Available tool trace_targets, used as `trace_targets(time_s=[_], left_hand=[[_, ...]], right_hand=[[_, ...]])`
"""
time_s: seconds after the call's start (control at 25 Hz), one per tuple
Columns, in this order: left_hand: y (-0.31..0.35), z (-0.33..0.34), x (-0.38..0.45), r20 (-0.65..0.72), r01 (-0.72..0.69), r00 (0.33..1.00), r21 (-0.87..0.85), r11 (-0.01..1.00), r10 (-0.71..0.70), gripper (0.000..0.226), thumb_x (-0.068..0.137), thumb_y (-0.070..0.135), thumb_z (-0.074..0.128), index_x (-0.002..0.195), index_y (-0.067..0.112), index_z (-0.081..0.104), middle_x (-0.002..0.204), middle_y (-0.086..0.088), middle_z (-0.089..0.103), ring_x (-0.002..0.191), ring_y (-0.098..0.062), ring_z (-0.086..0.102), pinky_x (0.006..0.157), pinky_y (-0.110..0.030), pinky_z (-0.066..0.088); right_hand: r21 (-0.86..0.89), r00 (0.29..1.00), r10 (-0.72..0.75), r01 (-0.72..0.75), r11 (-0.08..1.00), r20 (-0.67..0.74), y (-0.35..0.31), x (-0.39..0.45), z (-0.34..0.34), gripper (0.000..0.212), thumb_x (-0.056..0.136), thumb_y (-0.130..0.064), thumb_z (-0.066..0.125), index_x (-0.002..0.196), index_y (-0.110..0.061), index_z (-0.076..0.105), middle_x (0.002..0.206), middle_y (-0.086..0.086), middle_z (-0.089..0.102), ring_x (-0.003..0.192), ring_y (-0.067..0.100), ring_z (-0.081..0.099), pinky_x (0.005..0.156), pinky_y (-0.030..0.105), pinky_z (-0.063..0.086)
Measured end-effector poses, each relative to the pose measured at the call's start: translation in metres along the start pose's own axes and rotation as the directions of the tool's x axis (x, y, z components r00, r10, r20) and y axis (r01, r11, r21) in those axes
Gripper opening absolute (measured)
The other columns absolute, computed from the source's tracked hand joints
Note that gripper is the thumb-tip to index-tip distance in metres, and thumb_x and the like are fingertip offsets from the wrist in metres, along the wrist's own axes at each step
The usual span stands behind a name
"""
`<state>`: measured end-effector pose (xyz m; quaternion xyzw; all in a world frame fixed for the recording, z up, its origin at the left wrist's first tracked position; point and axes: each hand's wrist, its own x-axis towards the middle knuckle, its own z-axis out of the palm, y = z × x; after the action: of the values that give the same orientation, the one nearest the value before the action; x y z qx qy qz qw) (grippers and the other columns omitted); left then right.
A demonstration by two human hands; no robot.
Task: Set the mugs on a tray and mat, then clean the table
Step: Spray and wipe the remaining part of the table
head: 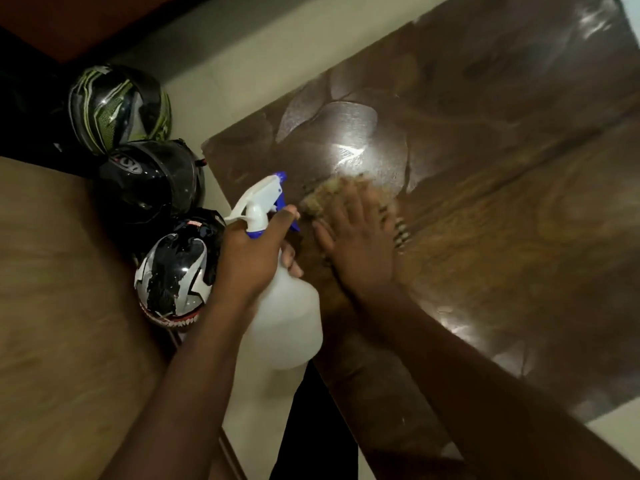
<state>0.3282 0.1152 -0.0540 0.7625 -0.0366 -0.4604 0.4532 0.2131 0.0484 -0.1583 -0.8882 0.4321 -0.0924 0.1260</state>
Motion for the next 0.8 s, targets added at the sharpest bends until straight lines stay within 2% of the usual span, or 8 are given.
trace_targets(time_s=[0.12, 0.2, 0.36, 0.44, 0.52, 0.64, 0.72, 0.8], left_hand=[[0.0, 0.017, -0.015, -0.017, -0.032, 0.999, 0.025, 0.999, 0.033, 0.028, 0.092, 0.028, 0.063, 0.099, 0.0, 0.067, 0.043, -0.006, 0.044, 0.04, -0.025, 0.05, 0.054, -0.034, 0.048], [-0.007, 0.025, -0.029, -0.013, -0.022, 1.0, 0.053, 0.998, 0.023, 0.027, 0.092, 0.031, 0.064, 0.106, 0.009, 0.069, 0.044, -0.007, 0.046, 0.041, -0.025, 0.052, 0.057, -0.037, 0.051], [-0.028, 0.048, -0.056, -0.038, -0.023, 0.999, 0.037, 0.999, 0.024, 0.028, 0.093, 0.027, 0.062, 0.113, 0.008, 0.065, 0.044, -0.009, 0.043, 0.038, -0.025, 0.051, 0.053, -0.035, 0.05], [-0.034, 0.066, -0.073, -0.094, -0.057, 0.994, -0.004, 0.998, 0.056, 0.026, 0.093, 0.026, 0.062, 0.11, 0.006, 0.066, 0.045, -0.009, 0.044, 0.039, -0.026, 0.052, 0.053, -0.036, 0.049], [-0.036, 0.077, -0.08, -0.126, -0.089, 0.988, -0.029, 0.996, 0.085, 0.029, 0.093, 0.025, 0.063, 0.113, 0.005, 0.064, 0.046, -0.008, 0.046, 0.042, -0.027, 0.051, 0.05, -0.034, 0.05], [-0.039, 0.1, -0.107, -0.172, -0.092, 0.982, -0.076, 0.993, 0.078, 0.033, 0.093, 0.026, 0.064, 0.118, 0.006, 0.062, 0.047, -0.002, 0.049, 0.044, -0.025, 0.05, 0.048, -0.03, 0.049], [-0.05, 0.106, -0.122, -0.192, -0.074, 0.98, -0.116, 0.991, 0.05, 0.034, 0.092, 0.027, 0.064, 0.12, 0.007, 0.062, 0.047, 0.001, 0.051, 0.044, -0.021, 0.05, 0.049, -0.03, 0.049], [-0.061, 0.111, -0.13, -0.19, -0.067, 0.981, -0.107, 0.992, 0.046, 0.035, 0.092, 0.028, 0.064, 0.121, 0.008, 0.062, 0.05, -0.001, 0.051, 0.043, -0.018, 0.05, 0.049, -0.031, 0.049]], right_hand=[[0.042, 0.861, -0.485, 0.485, 0.874, 0.152, 0.006, -0.078, -0.006, 0.054, 0.087, -0.041, 0.05, 0.138, -0.024, 0.041, 0.144, 0.007, 0.044, 0.136, 0.029, 0.03, 0.11, 0.055, 0.015], [0.032, 0.778, -0.586, 0.596, 0.803, 0.225, 0.049, -0.103, -0.025, 0.052, 0.089, -0.043, 0.047, 0.138, -0.028, 0.038, 0.147, 0.004, 0.042, 0.138, 0.028, 0.031, 0.111, 0.054, 0.018], [-0.095, 0.978, -0.2, 0.205, 0.974, 0.055, 0.098, -0.069, -0.035, 0.048, 0.09, -0.046, 0.051, 0.137, -0.034, 0.046, 0.146, 0.003, 0.043, 0.138, 0.026, 0.032, 0.109, 0.054, 0.024], [-0.025, 0.999, -0.036, 0.037, 0.999, 0.025, 0.075, -0.069, -0.028, 0.05, 0.091, -0.047, 0.046, 0.138, -0.031, 0.043, 0.146, 0.006, 0.041, 0.138, 0.029, 0.028, 0.109, 0.057, 0.02], [0.105, 0.963, -0.254, 0.244, 0.964, 0.087, 0.05, -0.103, -0.022, 0.056, 0.087, -0.048, 0.04, 0.138, -0.024, 0.037, 0.144, 0.011, 0.043, 0.137, 0.032, 0.026, 0.11, 0.056, 0.015], [0.136, 0.731, -0.657, 0.643, 0.754, 0.187, 0.111, -0.173, -0.054, 0.052, 0.088, -0.041, 0.046, 0.136, -0.02, 0.04, 0.141, 0.01, 0.048, 0.134, 0.029, 0.034, 0.112, 0.052, 0.015], [0.01, 0.794, -0.583, 0.59, 0.807, 0.175, 0.169, -0.174, -0.069, 0.045, 0.089, -0.039, 0.054, 0.132, -0.026, 0.05, 0.141, 0.006, 0.049, 0.134, 0.028, 0.038, 0.111, 0.054, 0.021], [-0.068, 0.954, -0.292, 0.296, 0.953, 0.063, 0.195, -0.157, -0.077, 0.042, 0.089, -0.041, 0.057, 0.129, -0.03, 0.056, 0.142, 0.003, 0.049, 0.134, 0.026, 0.038, 0.109, 0.053, 0.025]])
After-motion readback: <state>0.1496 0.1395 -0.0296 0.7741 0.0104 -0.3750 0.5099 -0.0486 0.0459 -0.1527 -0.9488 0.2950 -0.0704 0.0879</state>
